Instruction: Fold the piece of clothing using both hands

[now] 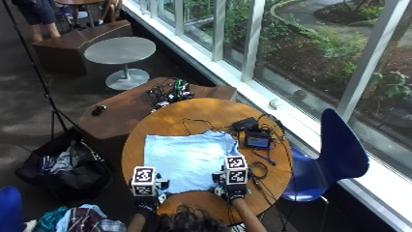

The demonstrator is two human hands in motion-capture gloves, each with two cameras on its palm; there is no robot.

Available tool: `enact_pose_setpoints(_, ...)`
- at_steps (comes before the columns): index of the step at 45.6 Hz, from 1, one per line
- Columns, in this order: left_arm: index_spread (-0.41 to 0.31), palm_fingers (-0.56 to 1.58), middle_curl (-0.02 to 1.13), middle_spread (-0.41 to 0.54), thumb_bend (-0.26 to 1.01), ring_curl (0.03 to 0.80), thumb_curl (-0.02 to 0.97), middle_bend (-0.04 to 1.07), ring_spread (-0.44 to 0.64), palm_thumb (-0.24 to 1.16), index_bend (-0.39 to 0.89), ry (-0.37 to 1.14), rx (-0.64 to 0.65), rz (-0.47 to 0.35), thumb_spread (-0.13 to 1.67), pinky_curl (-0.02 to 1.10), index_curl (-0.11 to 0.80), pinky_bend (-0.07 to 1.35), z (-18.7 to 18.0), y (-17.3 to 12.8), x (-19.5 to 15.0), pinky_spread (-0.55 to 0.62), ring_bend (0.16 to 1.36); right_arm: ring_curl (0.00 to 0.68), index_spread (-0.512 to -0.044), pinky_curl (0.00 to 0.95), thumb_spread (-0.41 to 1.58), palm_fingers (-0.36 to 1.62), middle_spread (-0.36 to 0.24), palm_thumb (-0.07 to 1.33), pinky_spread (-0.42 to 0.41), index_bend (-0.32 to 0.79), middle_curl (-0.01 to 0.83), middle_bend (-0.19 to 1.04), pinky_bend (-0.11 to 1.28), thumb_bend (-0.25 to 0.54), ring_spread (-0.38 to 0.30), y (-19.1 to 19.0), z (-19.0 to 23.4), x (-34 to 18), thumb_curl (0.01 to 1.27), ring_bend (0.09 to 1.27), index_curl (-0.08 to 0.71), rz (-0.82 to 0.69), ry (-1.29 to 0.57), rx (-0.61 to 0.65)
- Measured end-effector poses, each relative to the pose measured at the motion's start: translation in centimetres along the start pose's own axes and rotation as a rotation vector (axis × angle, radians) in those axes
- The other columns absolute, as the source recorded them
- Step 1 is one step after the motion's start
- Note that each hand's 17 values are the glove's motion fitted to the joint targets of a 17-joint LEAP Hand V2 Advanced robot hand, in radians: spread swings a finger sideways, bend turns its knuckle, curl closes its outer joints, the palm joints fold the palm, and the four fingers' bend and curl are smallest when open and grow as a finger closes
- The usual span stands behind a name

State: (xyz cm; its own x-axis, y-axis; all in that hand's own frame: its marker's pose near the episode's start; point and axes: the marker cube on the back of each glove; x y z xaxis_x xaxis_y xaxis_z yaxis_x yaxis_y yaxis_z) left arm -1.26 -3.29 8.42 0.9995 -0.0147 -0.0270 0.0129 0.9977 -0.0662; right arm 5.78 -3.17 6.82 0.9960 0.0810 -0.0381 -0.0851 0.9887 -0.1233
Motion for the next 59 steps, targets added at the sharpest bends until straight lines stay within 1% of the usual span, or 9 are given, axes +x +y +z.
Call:
enact_pose_setpoints(13,-0.08,0.27,0.37,0.054,-0.03,0.31,0.247,0.21,0.16,0.01,0.14,-0.019,-0.064,0.042,1.05,0.33,0.192,0.63,4.0,-1.9,0.0,0.29,0.66,0.221,-0.366,0.356,1.17,0.04,0.02,0.4,0.224,0.13,0.28,0.2,0.56,-0.004,0.149,-2.0,2.9,1.4,0.3,0.3,0.231,-0.042,-0.093,-0.055)
enact_pose_setpoints(20,-0.135,0.49,0.36,-0.029,0.02,0.28,0.258,0.2,0.1,0.08,0.27,-0.117,0.255,0.038,1.13,0.3,0.276,0.56,3.5,-3.1,-0.4,0.2,0.57,0.234,-0.356,0.301,1.26,0.34,-0.034,0.54,0.194,0.3,0.302,0.22,0.38,0.062,0.045,-1.6,2.3,1.4,0.32,0.36,0.294,-0.11,-0.061,0.11)
enact_pose_setpoints(22,-0.172,0.74,0.38,-0.103,0.09,0.281,0.284,0.25,-0.01,0.22,0.34,-0.154,0.333,0.042,1.19,0.29,0.308,0.51,2.9,-2.9,-0.5,0.13,0.58,0.254,-0.345,0.294,1.3,0.51,-0.062,0.64,0.178,0.34,0.314,0.24,0.35,0.114,0.018,-1.3,2.2,1.4,0.34,0.4,0.317,-0.123,-0.031,0.167)
enact_pose_setpoints(24,-0.181,0.7,0.36,-0.122,0.09,0.27,0.284,0.21,-0.03,0.23,0.31,-0.182,0.392,0.051,1.2,0.29,0.312,0.5,2.1,-2.5,-0.5,0.11,0.55,0.242,-0.346,0.284,1.3,0.41,-0.065,0.61,0.18,0.3,0.307,0.2,0.32,0.09,0.01,-0.9,1.9,1.5,0.33,0.36,0.309,-0.136,0.0,0.212)
enact_pose_setpoints(28,-0.246,1.08,0.4,-0.225,0.17,0.299,0.324,0.29,-0.22,0.42,0.31,-0.182,0.474,0.098,1.21,0.28,0.338,0.43,0.5,-1.0,-0.3,-0.04,0.6,0.28,-0.315,0.263,1.32,0.82,-0.13,0.83,0.129,0.31,0.344,0.29,0.24,0.203,-0.056,0.4,1.5,1.7,0.38,0.46,0.334,-0.188,0.087,0.319)
enact_pose_setpoints(32,-0.279,1.19,0.44,-0.283,0.17,0.343,0.34,0.35,-0.3,0.5,0.26,-0.139,0.385,0.147,1.18,0.3,0.352,0.38,-0.5,1.1,-0.6,-0.13,0.64,0.327,-0.303,0.27,1.28,1.01,-0.15,0.94,0.075,0.24,0.369,0.32,0.2,0.239,-0.125,2.4,0.9,1.8,0.4,0.55,0.345,-0.247,0.12,0.289)
enact_pose_setpoints(42,-0.313,1.23,0.47,-0.342,0.15,0.388,0.359,0.36,-0.38,0.62,0.2,0.026,-0.084,0.315,1.14,0.32,0.387,0.29,-6.4,4.8,-3.1,-0.2,0.68,0.397,-0.297,0.297,1.19,1.13,-0.19,1.03,-0.025,0.15,0.397,0.28,0.18,0.224,-0.218,6.1,-6.9,2.5,0.41,0.63,0.367,-0.405,-0.071,-0.109)
enact_pose_setpoints(51,-0.303,1.22,0.48,-0.359,0.12,0.418,0.358,0.39,-0.4,0.67,0.13,0.078,-0.248,0.3,1.15,0.34,0.382,0.24,-9.1,-2.9,-4.0,-0.22,0.74,0.431,-0.289,0.345,1.13,1.17,-0.199,1.07,-0.116,0.08,0.41,0.25,0.3,0.188,-0.246,-3.0,-12.4,2.0,0.4,0.7,0.322,-0.382,-0.336,-0.146)
enact_pose_setpoints(59,-0.282,1.21,0.49,-0.36,0.09,0.449,0.35,0.43,-0.41,0.68,0.1,0.105,-0.377,0.211,1.2,0.37,0.352,0.23,-7.9,-13.6,-4.5,-0.22,0.83,0.456,-0.283,0.376,1.07,1.18,-0.19,1.09,-0.199,0.08,0.426,0.25,0.39,0.15,-0.245,-14.9,-11.7,0.8,0.4,0.75,0.288,-0.323,-0.446,-0.27)
